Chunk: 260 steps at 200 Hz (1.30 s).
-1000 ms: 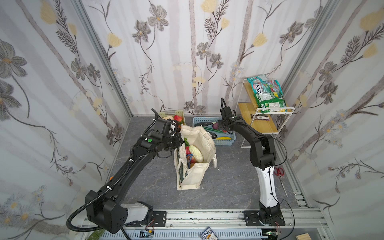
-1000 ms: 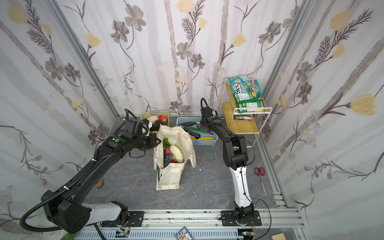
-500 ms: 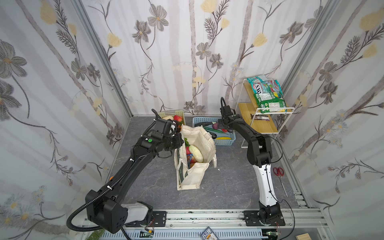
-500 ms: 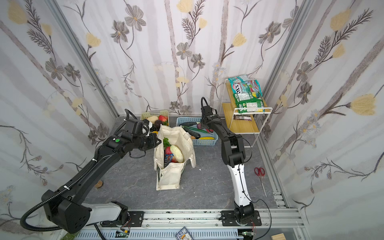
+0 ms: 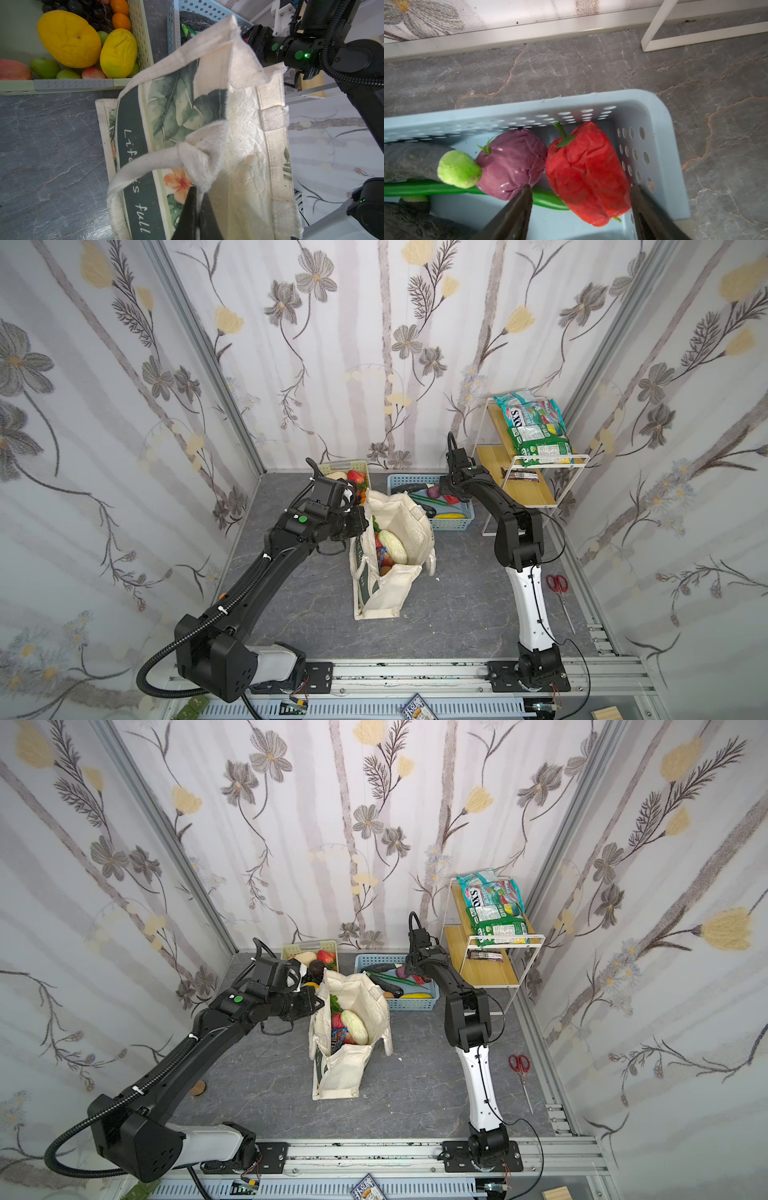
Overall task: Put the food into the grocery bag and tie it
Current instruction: 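Move the right gripper over the blue basket toward the red pepper, then lower the open right gripper around the red pepper in the basket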
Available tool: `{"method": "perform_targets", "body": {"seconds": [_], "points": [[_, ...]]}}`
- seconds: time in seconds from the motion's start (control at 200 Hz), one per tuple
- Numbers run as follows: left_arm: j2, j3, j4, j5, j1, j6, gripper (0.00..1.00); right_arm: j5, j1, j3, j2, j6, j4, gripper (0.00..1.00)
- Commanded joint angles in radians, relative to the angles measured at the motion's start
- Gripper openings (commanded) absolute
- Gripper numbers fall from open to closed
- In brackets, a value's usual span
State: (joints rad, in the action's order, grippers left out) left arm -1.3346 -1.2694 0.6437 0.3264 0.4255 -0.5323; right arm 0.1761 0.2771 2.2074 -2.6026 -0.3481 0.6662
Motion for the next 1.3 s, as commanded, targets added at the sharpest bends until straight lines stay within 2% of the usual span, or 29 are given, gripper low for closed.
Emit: {"method": "perform_targets", "body": {"seconds": [0.0, 0.175, 0.315, 0.445, 0.574, 0.669, 0.849, 1.294], "points": [[-0.008, -0.016, 0.014, 0.015, 0.002, -0.012, 0.00, -0.052, -0.007, 0.023, -0.013, -0.031, -0.004, 0.75], [-0.008, -0.024, 0.031, 0.010, 0.002, -0.013, 0.00, -0.073, -0.001, 0.046, -0.023, -0.072, 0.013, 0.69], [0.004, -0.019, 0.038, -0.001, 0.002, -0.012, 0.00, -0.071, 0.001, 0.046, -0.023, -0.079, 0.024, 0.60], [0.012, -0.021, 0.043, -0.012, 0.003, -0.011, 0.00, -0.118, 0.003, 0.045, -0.019, -0.088, 0.048, 0.51], [0.014, -0.021, 0.039, -0.015, 0.002, -0.008, 0.00, -0.094, 0.022, 0.038, 0.002, -0.080, 0.068, 0.53], [0.014, -0.025, 0.039, -0.015, 0.002, -0.006, 0.00, -0.060, 0.027, 0.027, 0.020, -0.083, 0.071, 0.61], [0.008, -0.034, 0.039, -0.012, 0.001, -0.004, 0.00, -0.024, 0.016, 0.018, 0.023, -0.100, 0.055, 0.68], [0.006, -0.035, 0.034, -0.008, 0.001, -0.003, 0.00, -0.096, -0.009, 0.029, -0.017, -0.076, 0.048, 0.70]]}}
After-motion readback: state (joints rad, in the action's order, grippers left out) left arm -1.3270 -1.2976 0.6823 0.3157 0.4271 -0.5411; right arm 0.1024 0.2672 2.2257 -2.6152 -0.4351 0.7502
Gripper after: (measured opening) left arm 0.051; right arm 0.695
